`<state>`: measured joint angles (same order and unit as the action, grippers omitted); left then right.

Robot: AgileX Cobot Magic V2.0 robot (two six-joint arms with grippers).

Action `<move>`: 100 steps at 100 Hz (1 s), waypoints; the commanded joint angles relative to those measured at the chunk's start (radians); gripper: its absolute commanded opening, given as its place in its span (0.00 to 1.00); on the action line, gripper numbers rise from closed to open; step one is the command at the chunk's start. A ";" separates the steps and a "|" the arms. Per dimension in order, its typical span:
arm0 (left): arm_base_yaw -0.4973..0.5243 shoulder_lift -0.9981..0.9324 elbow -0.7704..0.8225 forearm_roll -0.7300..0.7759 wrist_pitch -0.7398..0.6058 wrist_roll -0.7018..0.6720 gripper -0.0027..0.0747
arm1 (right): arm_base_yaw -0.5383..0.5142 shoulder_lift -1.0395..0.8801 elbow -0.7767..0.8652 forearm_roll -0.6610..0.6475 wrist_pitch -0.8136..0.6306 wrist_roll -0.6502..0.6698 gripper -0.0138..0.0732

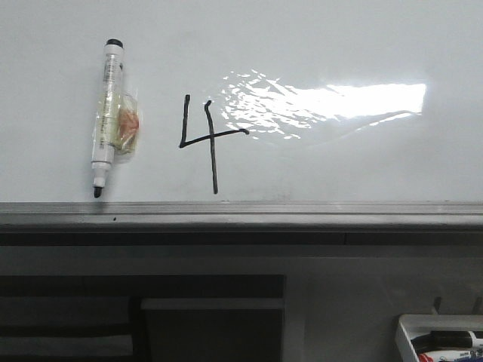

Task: Write number 4 on whiteboard

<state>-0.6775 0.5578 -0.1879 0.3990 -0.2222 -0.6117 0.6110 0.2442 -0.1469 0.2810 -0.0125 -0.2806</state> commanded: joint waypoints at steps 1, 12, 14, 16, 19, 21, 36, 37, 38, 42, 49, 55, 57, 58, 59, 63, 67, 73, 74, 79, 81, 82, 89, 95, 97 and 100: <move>0.000 -0.001 -0.026 -0.006 -0.080 -0.005 0.01 | -0.007 0.005 -0.026 -0.006 -0.093 -0.006 0.09; 0.000 -0.001 -0.026 -0.006 -0.080 -0.005 0.01 | -0.007 0.005 -0.026 -0.006 -0.095 -0.006 0.09; 0.000 -0.001 -0.026 -0.006 -0.080 -0.005 0.01 | -0.007 0.005 -0.026 -0.006 -0.095 -0.006 0.09; 0.000 -0.001 -0.026 -0.006 -0.080 -0.005 0.01 | -0.007 0.005 -0.026 -0.006 -0.095 -0.006 0.09; 0.000 -0.001 -0.026 -0.006 -0.080 -0.005 0.01 | -0.007 0.005 -0.026 -0.006 -0.095 -0.006 0.09; 0.000 -0.001 -0.026 -0.006 -0.080 -0.005 0.01 | -0.007 0.005 -0.026 -0.006 -0.095 -0.006 0.09; 0.000 -0.001 -0.026 -0.006 -0.080 -0.005 0.01 | -0.007 0.005 -0.026 -0.006 -0.095 -0.006 0.09; 0.000 -0.001 -0.026 -0.006 -0.080 -0.005 0.01 | -0.007 0.005 -0.026 -0.006 -0.095 -0.006 0.09; 0.000 -0.001 -0.026 -0.006 -0.080 -0.005 0.01 | -0.007 0.005 -0.026 -0.006 -0.095 -0.006 0.09; 0.000 -0.001 -0.026 -0.006 -0.080 -0.005 0.01 | -0.007 0.005 -0.026 -0.006 -0.095 -0.006 0.09; 0.000 -0.001 -0.026 -0.006 -0.080 -0.005 0.01 | -0.007 0.005 -0.026 -0.006 -0.095 -0.006 0.09; 0.000 -0.001 -0.026 -0.006 -0.078 -0.005 0.01 | -0.007 0.005 -0.026 -0.006 -0.095 -0.006 0.09; 0.000 -0.001 -0.026 -0.017 -0.078 -0.005 0.01 | -0.007 0.005 -0.026 -0.006 -0.095 -0.006 0.09; 0.000 -0.001 -0.026 -0.023 -0.075 -0.005 0.01 | -0.007 0.005 -0.026 -0.006 -0.095 -0.006 0.09; 0.000 -0.001 -0.026 -0.039 -0.073 -0.005 0.01 | -0.007 0.005 -0.026 -0.006 -0.095 -0.006 0.09; 0.000 -0.001 -0.026 -0.096 -0.054 -0.005 0.01 | -0.007 0.005 -0.026 -0.006 -0.095 -0.006 0.09; 0.000 -0.005 -0.026 -0.159 -0.028 -0.005 0.01 | -0.007 0.005 -0.026 -0.006 -0.095 -0.006 0.09; 0.011 -0.032 -0.026 -0.258 0.040 -0.005 0.01 | -0.007 0.005 -0.026 -0.006 -0.095 -0.006 0.09; 0.016 -0.040 -0.026 -0.270 0.048 -0.005 0.01 | -0.007 0.005 -0.026 -0.006 -0.095 -0.006 0.09; 0.038 -0.070 -0.026 -0.314 0.104 -0.005 0.01 | -0.007 0.005 -0.026 -0.006 -0.095 -0.006 0.09; 0.050 -0.082 -0.026 -0.314 0.126 -0.005 0.01 | -0.007 0.005 -0.026 -0.006 -0.095 -0.006 0.09; 0.054 -0.086 -0.025 -0.314 0.138 -0.005 0.01 | -0.007 0.005 -0.026 -0.006 -0.095 -0.006 0.09; 0.107 -0.125 -0.018 -0.314 0.170 -0.005 0.01 | -0.007 0.005 -0.026 -0.006 -0.095 -0.006 0.09; 0.168 -0.172 -0.008 -0.314 0.196 -0.005 0.01 | -0.007 0.005 -0.026 -0.006 -0.095 -0.006 0.09; 0.183 -0.187 -0.005 -0.314 0.203 -0.005 0.01 | -0.007 0.005 -0.026 -0.006 -0.095 -0.006 0.09; 0.222 -0.207 0.001 -0.312 0.210 -0.005 0.01 | -0.007 0.005 -0.026 -0.006 -0.095 -0.006 0.09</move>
<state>-0.5343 0.4002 -0.1710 0.1023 0.0154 -0.6117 0.6110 0.2442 -0.1429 0.2810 -0.0285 -0.2806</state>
